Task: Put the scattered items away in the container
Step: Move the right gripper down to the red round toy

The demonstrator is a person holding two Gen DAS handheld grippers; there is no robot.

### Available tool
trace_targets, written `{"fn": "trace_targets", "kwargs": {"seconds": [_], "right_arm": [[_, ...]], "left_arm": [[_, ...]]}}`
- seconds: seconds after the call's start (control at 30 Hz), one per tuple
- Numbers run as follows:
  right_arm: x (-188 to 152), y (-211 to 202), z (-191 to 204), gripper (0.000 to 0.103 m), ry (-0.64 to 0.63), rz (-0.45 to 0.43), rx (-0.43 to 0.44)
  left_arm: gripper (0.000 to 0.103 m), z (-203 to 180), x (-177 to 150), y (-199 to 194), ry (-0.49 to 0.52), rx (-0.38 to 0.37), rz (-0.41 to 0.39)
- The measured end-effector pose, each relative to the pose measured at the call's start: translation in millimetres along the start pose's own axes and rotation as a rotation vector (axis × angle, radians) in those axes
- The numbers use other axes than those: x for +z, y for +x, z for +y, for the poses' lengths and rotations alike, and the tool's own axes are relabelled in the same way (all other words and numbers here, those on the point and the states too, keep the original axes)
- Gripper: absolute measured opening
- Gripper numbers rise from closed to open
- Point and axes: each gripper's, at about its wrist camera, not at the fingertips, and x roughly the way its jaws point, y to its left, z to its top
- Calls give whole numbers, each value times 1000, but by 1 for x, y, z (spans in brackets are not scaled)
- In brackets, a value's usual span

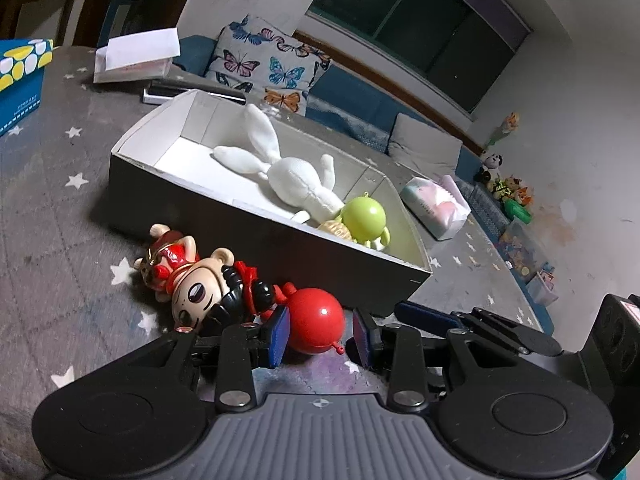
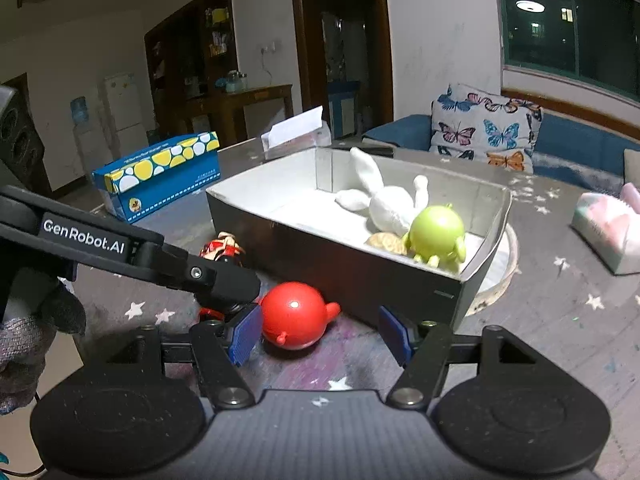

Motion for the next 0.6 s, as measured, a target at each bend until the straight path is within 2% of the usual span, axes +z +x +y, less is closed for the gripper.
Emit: {"fn": "trace_targets", "kwargs": {"seconds": [0.6], "right_arm": [[-11, 43, 4, 65, 3, 56, 75]], "left_arm": [[37, 5, 2, 15, -54, 17, 33]]}}
